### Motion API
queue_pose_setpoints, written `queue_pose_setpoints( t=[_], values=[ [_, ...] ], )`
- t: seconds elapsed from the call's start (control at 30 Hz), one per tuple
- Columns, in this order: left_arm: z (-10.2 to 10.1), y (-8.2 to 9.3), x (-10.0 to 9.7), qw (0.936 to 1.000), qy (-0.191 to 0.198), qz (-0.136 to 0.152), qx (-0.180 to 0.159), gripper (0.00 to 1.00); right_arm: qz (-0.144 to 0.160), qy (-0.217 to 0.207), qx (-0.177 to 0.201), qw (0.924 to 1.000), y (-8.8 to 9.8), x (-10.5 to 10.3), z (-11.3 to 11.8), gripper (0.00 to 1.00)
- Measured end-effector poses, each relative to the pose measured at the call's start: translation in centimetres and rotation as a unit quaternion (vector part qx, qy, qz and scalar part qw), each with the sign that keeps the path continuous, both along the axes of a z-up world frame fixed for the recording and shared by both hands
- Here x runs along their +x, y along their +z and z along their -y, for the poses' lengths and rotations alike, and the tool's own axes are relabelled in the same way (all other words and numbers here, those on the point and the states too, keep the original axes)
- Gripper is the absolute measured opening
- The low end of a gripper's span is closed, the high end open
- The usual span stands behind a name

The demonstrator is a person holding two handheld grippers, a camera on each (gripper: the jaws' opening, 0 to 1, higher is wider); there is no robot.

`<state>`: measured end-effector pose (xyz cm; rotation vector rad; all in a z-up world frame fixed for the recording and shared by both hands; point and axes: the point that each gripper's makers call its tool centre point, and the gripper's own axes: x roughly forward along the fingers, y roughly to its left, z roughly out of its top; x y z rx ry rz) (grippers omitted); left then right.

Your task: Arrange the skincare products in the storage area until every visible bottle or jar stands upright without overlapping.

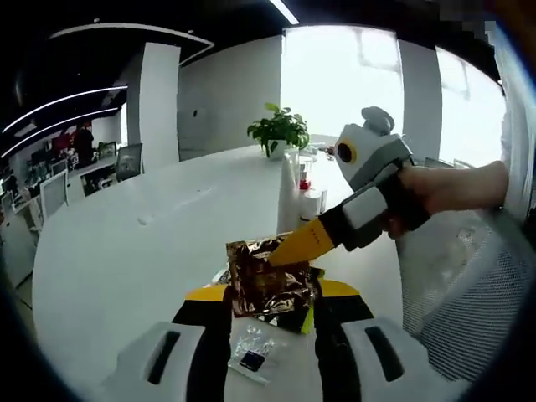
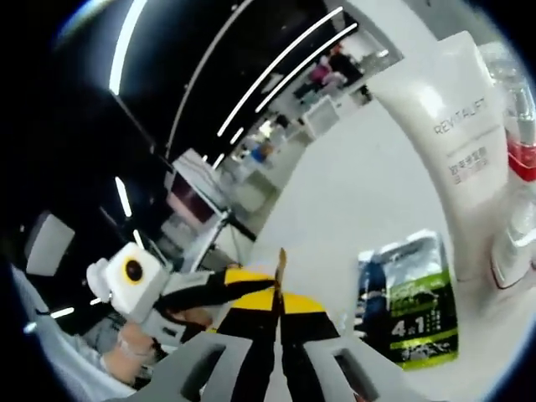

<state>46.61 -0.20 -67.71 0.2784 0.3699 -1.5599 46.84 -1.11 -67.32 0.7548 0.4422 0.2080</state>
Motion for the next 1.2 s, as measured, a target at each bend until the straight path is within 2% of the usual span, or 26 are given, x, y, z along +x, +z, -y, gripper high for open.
queue_pose_setpoints(
  t=[0.07,0.1,0.17,0.23,0.27,0.3,0.4,0.43,0.53,0.57,0.63,0.7,0.77,0.93,1.0,1.2],
  values=[
    [-0.1,-0.2,-0.1,1.0,-0.003,-0.002,0.006,0.31,0.002,0.001,-0.008,1.0,0.1,-0.1,0.3,0.0],
    [-0.2,-0.2,0.5,0.9999,0.006,0.013,0.007,0.24,0.002,0.003,-0.014,0.9999,0.1,-0.2,0.5,0.0],
    [-1.1,0.1,1.2,0.9999,0.01,0.011,0.002,0.14,0.004,-0.001,-0.012,0.9999,0.1,-0.3,0.9,0.0],
    [-1.4,0.3,1.5,0.999,0.021,-0.038,-0.008,0.15,0.005,0.0,-0.011,0.9999,0.2,-0.4,1.1,0.0],
    [-1.4,0.4,1.8,0.9985,0.029,-0.046,-0.013,0.18,0.006,0.0,-0.012,0.9999,0.2,-0.4,1.1,0.0],
    [-1.5,0.5,2.1,0.9987,0.029,-0.04,-0.016,0.19,0.008,0.005,-0.015,0.9998,0.3,-0.4,1.0,0.0],
    [-1.6,0.5,2.6,0.9987,0.025,-0.042,-0.015,0.17,0.016,0.023,-0.02,0.9994,0.7,-0.5,0.6,0.0],
    [-1.6,0.5,2.7,0.9982,0.025,-0.051,-0.018,0.17,0.023,0.036,-0.02,0.9989,1.0,-0.5,0.3,0.0],
    [-1.5,1.1,2.2,0.9928,0.016,-0.113,-0.037,0.18,0.036,0.068,-0.025,0.9967,1.6,-0.8,-0.5,0.0],
    [-1.6,1.3,2.2,0.9915,0.013,-0.122,-0.043,0.18,0.04,0.076,-0.026,0.996,1.9,-0.9,-0.7,0.0],
    [-1.6,2.0,2.4,0.9889,0.016,-0.134,-0.062,0.15,0.05,0.098,-0.02,0.9937,2.3,-1.2,-1.3,0.0],
    [-1.8,2.1,2.4,0.9876,0.008,-0.143,-0.064,0.1,0.06,0.118,-0.013,0.9911,2.7,-1.5,-1.9,0.0],
    [-1.9,2.3,2.2,0.9864,0.003,-0.15,-0.066,0.09,0.063,0.124,-0.011,0.9902,2.8,-1.6,-2.1,0.0],
    [-2.0,3.0,0.1,0.9778,-0.042,-0.191,-0.075,0.1,0.08,0.14,-0.008,0.987,3.6,-2.0,-2.1,0.0],
    [-1.9,3.1,-0.4,0.9769,-0.052,-0.193,-0.076,0.09,0.084,0.158,-0.001,0.9839,3.8,-2.5,-2.4,0.0],
    [-1.6,3.2,-1.0,0.9734,-0.064,-0.207,-0.076,0.07,0.083,0.164,-0.005,0.983,3.7,-2.8,-2.1,0.0]
  ],
)
